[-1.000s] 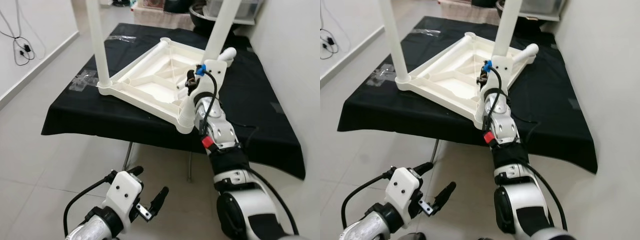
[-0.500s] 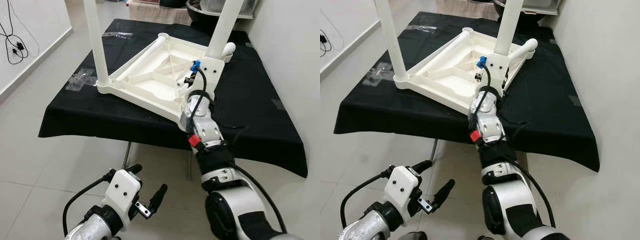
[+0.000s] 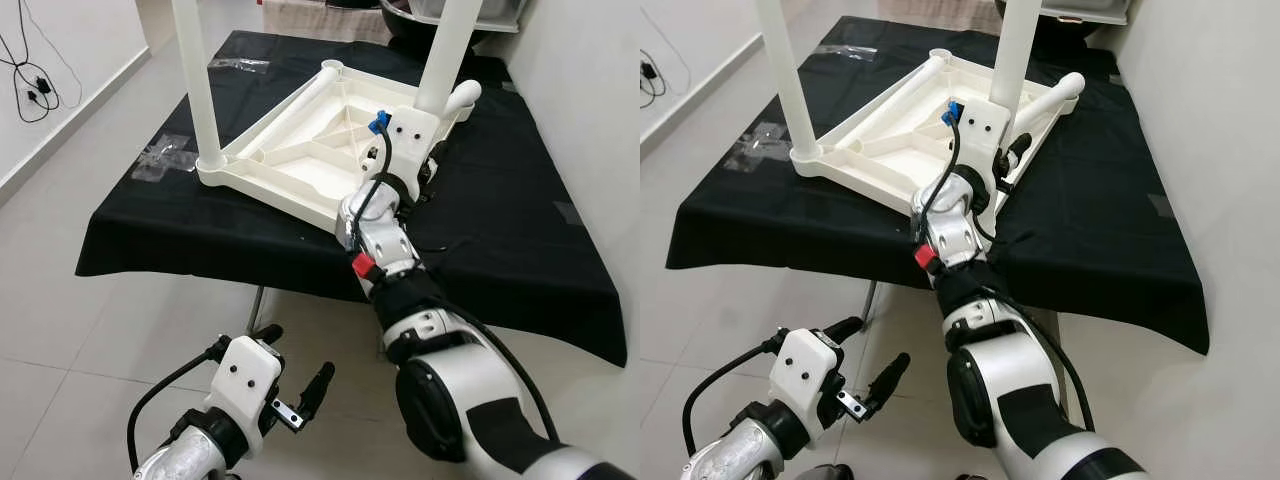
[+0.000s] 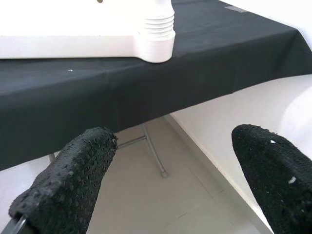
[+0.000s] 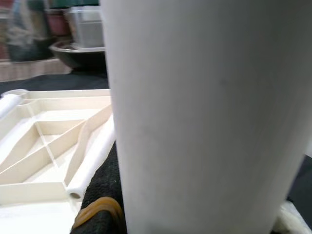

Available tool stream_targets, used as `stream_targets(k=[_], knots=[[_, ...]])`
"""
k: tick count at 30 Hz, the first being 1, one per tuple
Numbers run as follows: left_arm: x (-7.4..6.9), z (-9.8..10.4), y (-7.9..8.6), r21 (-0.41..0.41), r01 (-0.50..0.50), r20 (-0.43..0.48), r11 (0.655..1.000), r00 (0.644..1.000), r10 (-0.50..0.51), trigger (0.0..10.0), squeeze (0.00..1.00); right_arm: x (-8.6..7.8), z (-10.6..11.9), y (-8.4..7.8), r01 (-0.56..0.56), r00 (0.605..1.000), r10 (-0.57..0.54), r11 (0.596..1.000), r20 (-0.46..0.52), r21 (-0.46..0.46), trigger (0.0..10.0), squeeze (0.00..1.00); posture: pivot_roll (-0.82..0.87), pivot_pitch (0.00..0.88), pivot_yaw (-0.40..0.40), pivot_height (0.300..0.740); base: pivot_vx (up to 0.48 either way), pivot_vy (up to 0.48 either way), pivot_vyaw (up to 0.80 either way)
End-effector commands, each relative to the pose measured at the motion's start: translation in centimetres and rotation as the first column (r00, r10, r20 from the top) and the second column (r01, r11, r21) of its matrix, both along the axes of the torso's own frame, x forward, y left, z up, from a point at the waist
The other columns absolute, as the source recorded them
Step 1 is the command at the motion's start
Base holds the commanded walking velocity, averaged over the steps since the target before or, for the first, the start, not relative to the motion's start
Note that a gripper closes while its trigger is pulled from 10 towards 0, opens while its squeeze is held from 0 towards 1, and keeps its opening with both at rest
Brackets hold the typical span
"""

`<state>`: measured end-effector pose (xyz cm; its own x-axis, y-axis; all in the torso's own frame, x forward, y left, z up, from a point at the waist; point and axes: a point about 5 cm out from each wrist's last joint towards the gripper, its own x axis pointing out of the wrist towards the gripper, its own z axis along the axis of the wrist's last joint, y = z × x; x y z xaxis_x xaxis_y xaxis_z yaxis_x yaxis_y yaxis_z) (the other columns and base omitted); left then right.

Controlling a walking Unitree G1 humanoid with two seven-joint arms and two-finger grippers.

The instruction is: Building children table

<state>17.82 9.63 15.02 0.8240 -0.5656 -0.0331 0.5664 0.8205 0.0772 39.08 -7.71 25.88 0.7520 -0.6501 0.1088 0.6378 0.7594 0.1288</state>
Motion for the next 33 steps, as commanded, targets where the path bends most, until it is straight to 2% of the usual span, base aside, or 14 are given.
stream_targets(k=[1,4,6,11,13,14,15,21,25,28,33], knots=[[-0.1,-0.4,-0.2,0.001,-0.001,-0.022,1.000,1.000,0.001,10.0,0.00,-0.1,-3.4,-1.4,0.088,0.985,-0.085,0.996,-0.147,0.009,10.0,0.00,0.15,0.184,-0.109,0.740,0.000,0.000,0.00],[-0.1,-0.5,-0.4,-0.005,-0.005,-0.025,1.000,1.000,0.005,10.0,0.00,-0.1,-3.3,-1.4,0.149,0.979,-0.134,0.984,-0.152,0.096,10.0,0.00,0.16,0.188,-0.117,0.740,0.000,0.000,0.00],[-0.1,-0.5,-0.4,-0.005,-0.005,-0.025,1.000,1.000,0.005,10.0,0.00,-0.1,-3.3,-1.4,0.149,0.979,-0.134,0.984,-0.152,0.096,10.0,0.00,0.16,0.188,-0.117,0.740,0.000,0.000,0.00],[-0.3,-0.7,-0.4,-0.005,-0.011,-0.031,1.000,0.999,0.011,10.0,0.00,0.1,-2.7,-2.9,0.276,0.953,-0.252,0.951,-0.169,0.139,10.0,0.00,0.18,0.185,-0.128,0.740,0.000,0.000,0.00],[-0.3,-0.7,-0.4,-0.005,-0.011,-0.031,1.000,0.999,0.011,10.0,0.00,0.1,-2.7,-2.9,0.276,0.953,-0.252,0.951,-0.169,0.139,10.0,0.00,0.18,0.185,-0.128,0.740,0.000,0.000,0.00],[-0.3,-0.6,-0.5,-0.006,-0.016,-0.028,1.000,0.999,0.016,10.0,0.00,0.1,-2.1,-4.0,0.344,0.934,-0.321,0.925,-0.155,0.162,10.0,0.00,0.18,0.189,-0.134,0.740,0.000,0.000,0.00],[-0.3,-0.6,-0.5,-0.007,-0.019,-0.027,1.000,0.999,0.018,10.0,0.00,0.1,-1.9,-4.4,0.367,0.927,-0.343,0.914,-0.154,0.172,10.0,0.00,0.18,0.189,-0.134,0.740,0.000,0.000,0.00],[-0.2,-0.4,-0.6,-0.009,-0.021,-0.023,1.000,1.000,0.021,10.0,0.00,0.0,-1.5,-5.2,0.417,0.907,-0.398,0.896,-0.139,0.151,10.0,0.00,0.18,0.193,-0.135,0.740,0.000,0.000,0.00],[0.0,-0.3,-0.9,-0.029,-0.016,-0.026,0.999,1.000,0.015,10.0,0.00,-0.1,-2.2,-5.8,0.468,0.877,-0.444,0.876,-0.182,0.115,10.0,0.00,0.18,0.197,-0.134,0.740,0.000,0.000,0.00],[-0.2,-0.2,-1.3,-0.045,0.022,-0.035,0.999,0.999,-0.023,10.0,0.00,-0.1,-2.1,-5.7,0.461,0.883,-0.438,0.878,-0.172,0.128,10.0,0.00,0.18,0.195,-0.134,0.740,0.000,0.000,0.00],[-0.4,-0.3,-1.5,-0.035,0.038,-0.033,0.999,0.999,-0.039,10.0,0.00,0.2,-1.6,-4.6,0.396,0.914,-0.378,0.910,-0.148,0.121,10.0,0.00,0.17,0.196,-0.128,0.740,0.000,0.000,0.00]])
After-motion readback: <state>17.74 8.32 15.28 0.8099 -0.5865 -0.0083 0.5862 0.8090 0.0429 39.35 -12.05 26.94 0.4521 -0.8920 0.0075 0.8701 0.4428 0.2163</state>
